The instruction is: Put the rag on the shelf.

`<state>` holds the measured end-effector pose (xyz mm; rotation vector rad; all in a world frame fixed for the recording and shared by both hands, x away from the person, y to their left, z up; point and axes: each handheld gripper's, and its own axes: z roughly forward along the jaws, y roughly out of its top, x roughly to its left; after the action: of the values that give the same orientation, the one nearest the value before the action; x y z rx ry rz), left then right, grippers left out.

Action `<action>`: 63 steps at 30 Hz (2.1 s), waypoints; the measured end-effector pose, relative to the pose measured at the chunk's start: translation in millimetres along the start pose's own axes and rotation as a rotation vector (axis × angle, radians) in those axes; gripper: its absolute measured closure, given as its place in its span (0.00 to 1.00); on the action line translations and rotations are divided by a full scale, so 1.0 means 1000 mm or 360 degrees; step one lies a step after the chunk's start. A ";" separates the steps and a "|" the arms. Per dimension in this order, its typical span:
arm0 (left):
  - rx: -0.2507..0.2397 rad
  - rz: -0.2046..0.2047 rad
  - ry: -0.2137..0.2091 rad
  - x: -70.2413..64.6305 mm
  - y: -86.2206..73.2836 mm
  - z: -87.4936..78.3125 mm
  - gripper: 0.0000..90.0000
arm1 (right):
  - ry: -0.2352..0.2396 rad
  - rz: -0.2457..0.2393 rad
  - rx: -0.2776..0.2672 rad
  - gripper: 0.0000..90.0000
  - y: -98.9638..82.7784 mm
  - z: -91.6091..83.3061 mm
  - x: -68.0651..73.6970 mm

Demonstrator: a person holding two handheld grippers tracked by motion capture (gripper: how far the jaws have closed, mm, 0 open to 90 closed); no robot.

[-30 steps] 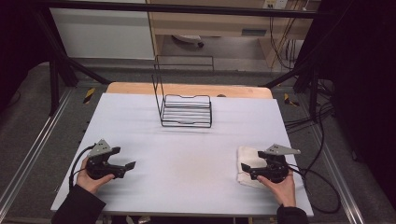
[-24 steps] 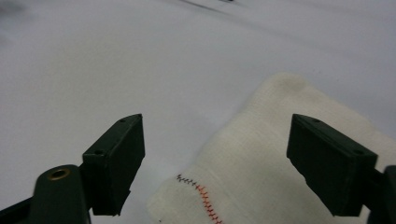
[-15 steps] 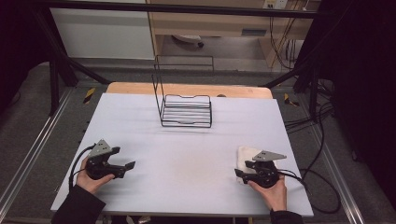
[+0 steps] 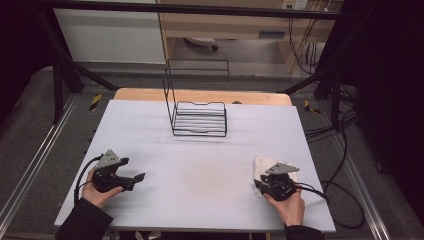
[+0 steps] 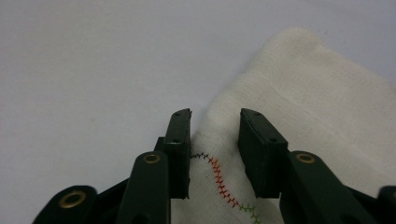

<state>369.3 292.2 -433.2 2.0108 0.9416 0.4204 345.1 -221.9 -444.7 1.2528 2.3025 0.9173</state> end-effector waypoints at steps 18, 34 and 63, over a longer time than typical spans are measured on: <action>-0.0007 -0.0007 0.0005 0.001 0.001 -0.001 0.12 | 0.0065 0.0111 -0.0049 0.94 0.010 -0.005 -0.004; 0.0002 0.0001 0.0009 0.001 0.001 -0.001 0.12 | 0.0295 0.0117 -0.0145 0.94 0.027 0.001 0.020; 0.0000 -0.0005 0.0013 0.000 0.001 -0.001 0.13 | 0.0487 -0.0036 -0.0171 0.94 0.054 0.043 0.093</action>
<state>369.6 292.5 -431.5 2.0087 0.9493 0.4275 352.2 -106.9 -439.1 1.1041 2.4492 1.2836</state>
